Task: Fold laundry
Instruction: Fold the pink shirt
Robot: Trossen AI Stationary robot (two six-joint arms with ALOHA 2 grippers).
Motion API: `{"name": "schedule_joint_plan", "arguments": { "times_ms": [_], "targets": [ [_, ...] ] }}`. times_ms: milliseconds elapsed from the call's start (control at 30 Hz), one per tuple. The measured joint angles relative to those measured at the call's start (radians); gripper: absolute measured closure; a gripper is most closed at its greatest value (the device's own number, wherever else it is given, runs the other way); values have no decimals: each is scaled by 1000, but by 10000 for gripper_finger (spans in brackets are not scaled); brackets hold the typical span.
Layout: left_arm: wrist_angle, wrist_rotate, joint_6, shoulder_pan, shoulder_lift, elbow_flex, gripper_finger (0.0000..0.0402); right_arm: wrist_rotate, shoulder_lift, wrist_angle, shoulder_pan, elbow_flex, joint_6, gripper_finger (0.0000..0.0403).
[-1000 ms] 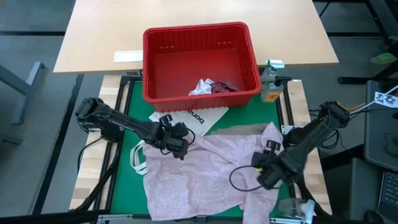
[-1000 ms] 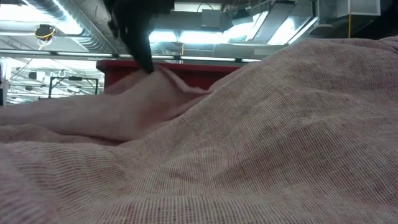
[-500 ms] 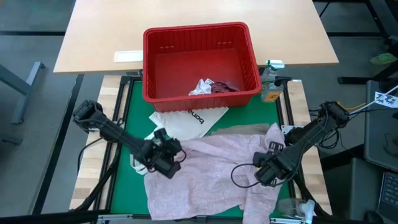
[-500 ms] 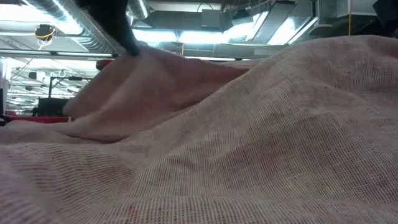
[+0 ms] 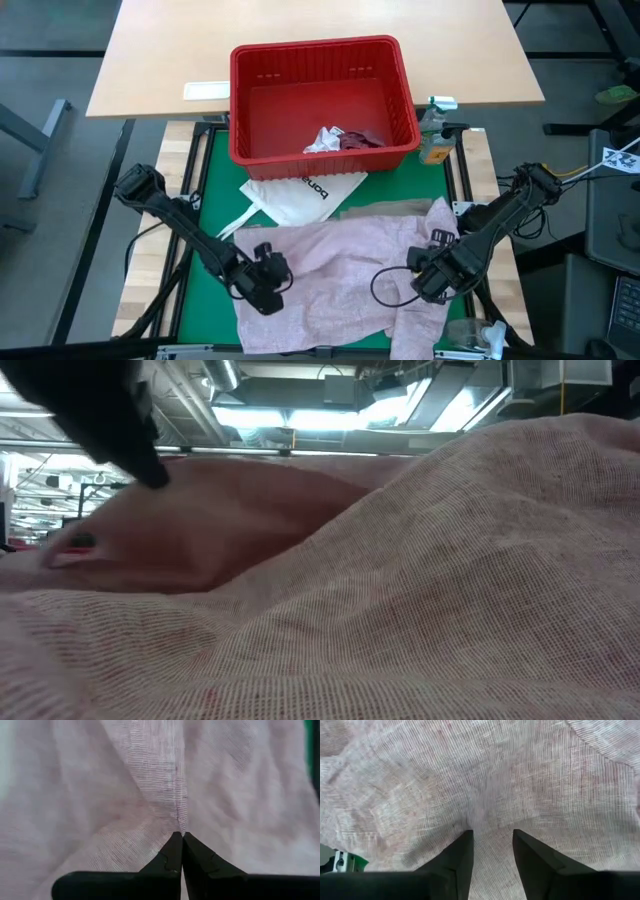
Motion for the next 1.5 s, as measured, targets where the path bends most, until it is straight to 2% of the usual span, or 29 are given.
{"name": "schedule_joint_plan", "arguments": {
  "times_ms": [167,233,533,633,767,900,1067,1133,1233,1500],
  "targets": [
    [39,158,-117,-9,0,-35,400,0,0,0,0,0,-4,265],
    [40,192,-152,-11,0,-37,389,0,0,0,0,0,-20,265],
    [41,186,-139,8,0,-37,292,0,0,0,0,0,-34,265],
    [31,191,-154,34,0,-37,273,0,0,0,0,0,-52,265],
    [-10,193,-122,63,-50,-38,267,0,0,1,0,0,-56,265],
    [-187,159,-137,73,-148,-38,267,0,0,1,0,0,-56,265],
    [-479,106,-307,62,-264,-38,266,0,0,2,0,0,-58,265],
    [-545,104,-386,49,-274,-38,266,0,0,4,0,0,-58,265],
    [-560,106,-454,26,-264,-38,266,0,0,5,0,0,-58,265],
    [-467,113,-603,-16,-174,-41,266,0,0,8,0,0,-54,265]
  ]
}}
